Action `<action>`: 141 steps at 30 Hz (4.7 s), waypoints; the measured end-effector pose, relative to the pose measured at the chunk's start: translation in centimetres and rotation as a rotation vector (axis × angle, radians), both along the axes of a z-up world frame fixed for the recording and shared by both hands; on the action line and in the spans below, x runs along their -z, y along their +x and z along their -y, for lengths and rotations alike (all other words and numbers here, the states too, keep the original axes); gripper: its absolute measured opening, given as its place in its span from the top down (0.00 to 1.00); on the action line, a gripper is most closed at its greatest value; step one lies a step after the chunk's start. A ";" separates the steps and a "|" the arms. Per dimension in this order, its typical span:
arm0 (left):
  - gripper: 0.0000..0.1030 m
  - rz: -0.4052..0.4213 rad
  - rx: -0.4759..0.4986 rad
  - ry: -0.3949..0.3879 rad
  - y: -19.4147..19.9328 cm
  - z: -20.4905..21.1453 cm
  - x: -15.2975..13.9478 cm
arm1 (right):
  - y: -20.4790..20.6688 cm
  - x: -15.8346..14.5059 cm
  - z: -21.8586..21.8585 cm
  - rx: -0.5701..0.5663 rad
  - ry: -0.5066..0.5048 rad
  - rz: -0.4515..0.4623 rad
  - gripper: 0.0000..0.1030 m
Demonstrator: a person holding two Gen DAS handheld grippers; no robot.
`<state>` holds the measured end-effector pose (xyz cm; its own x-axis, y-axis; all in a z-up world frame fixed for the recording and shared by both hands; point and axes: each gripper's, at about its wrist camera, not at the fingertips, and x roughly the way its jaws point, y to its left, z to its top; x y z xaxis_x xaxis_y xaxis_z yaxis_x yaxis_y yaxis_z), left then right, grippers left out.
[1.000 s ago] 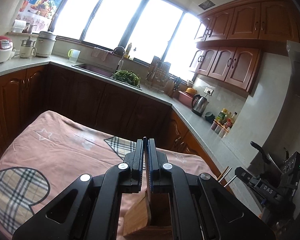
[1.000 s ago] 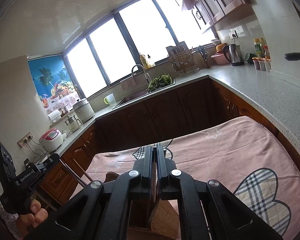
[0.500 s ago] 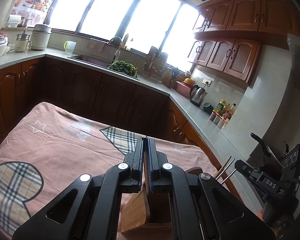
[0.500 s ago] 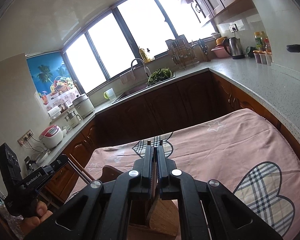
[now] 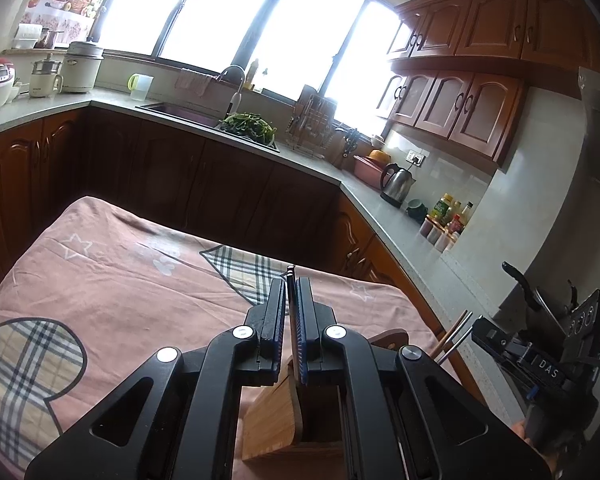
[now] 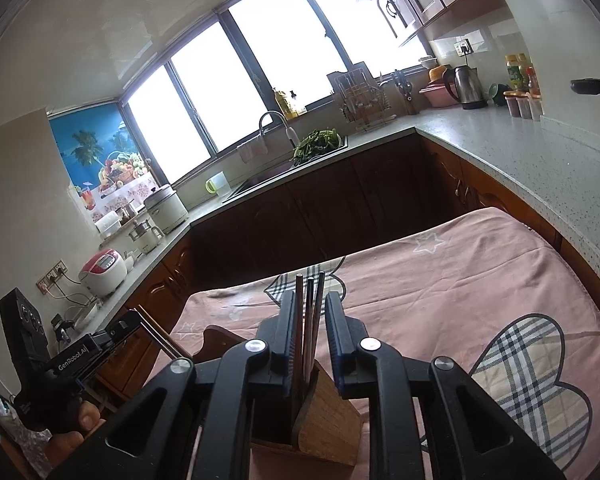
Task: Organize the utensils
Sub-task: 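Open the left tool and withdraw both tools from the holder, then move both open tools down toward the spoon and chopsticks on the cloth, then grasp a metal spoon with the left tool while the right tool grasps a wooden chopstick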
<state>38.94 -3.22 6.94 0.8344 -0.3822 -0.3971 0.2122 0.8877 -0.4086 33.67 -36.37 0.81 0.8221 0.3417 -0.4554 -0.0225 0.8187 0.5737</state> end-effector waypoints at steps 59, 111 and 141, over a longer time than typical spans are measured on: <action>0.13 -0.364 0.129 0.187 -24.9 -2.8 11.6 | -24.9 5.7 -2.0 -0.028 0.048 -0.194 0.14; 0.94 -0.442 0.291 0.334 -19.4 2.4 15.3 | -14.9 12.7 -5.5 -0.098 -0.106 -0.445 0.89; 0.73 -0.320 0.271 0.343 -21.1 2.4 12.3 | -16.5 9.4 -5.5 -0.144 -0.081 -0.348 1.00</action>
<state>17.85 -5.62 -5.36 0.5405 -0.3705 -0.7554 0.3648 0.9122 -0.1865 17.21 -30.88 -8.58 0.5599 0.3937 -0.7290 0.0443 0.8644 0.5008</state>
